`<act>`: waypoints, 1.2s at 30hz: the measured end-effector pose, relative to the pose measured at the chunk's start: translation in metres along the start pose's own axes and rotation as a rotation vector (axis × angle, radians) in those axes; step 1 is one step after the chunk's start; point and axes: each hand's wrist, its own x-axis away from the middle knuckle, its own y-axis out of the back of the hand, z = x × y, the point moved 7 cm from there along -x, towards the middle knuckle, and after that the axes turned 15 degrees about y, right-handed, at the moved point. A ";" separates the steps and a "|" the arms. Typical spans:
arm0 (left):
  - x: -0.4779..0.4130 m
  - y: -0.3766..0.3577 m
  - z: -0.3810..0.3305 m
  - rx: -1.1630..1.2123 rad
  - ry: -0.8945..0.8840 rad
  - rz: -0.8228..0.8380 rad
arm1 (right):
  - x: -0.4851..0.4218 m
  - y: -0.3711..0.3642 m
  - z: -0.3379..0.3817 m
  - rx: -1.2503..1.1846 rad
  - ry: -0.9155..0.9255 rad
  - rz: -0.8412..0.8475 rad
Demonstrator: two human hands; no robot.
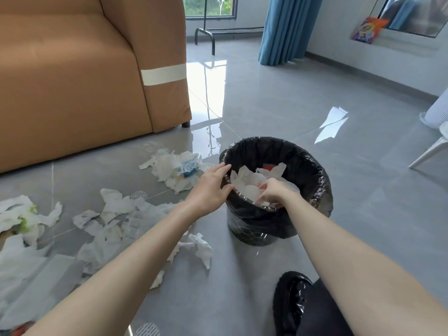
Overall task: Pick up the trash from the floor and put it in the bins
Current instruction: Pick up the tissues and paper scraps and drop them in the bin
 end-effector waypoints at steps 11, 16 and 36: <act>0.017 0.025 0.024 0.051 0.053 -0.047 | 0.000 0.014 0.014 0.220 0.020 0.088; 0.040 0.057 0.044 0.071 0.100 -0.105 | 0.015 0.050 0.053 0.149 0.144 -0.204; 0.174 0.041 0.277 0.111 0.747 -0.128 | 0.025 -0.200 0.149 -0.121 0.441 0.104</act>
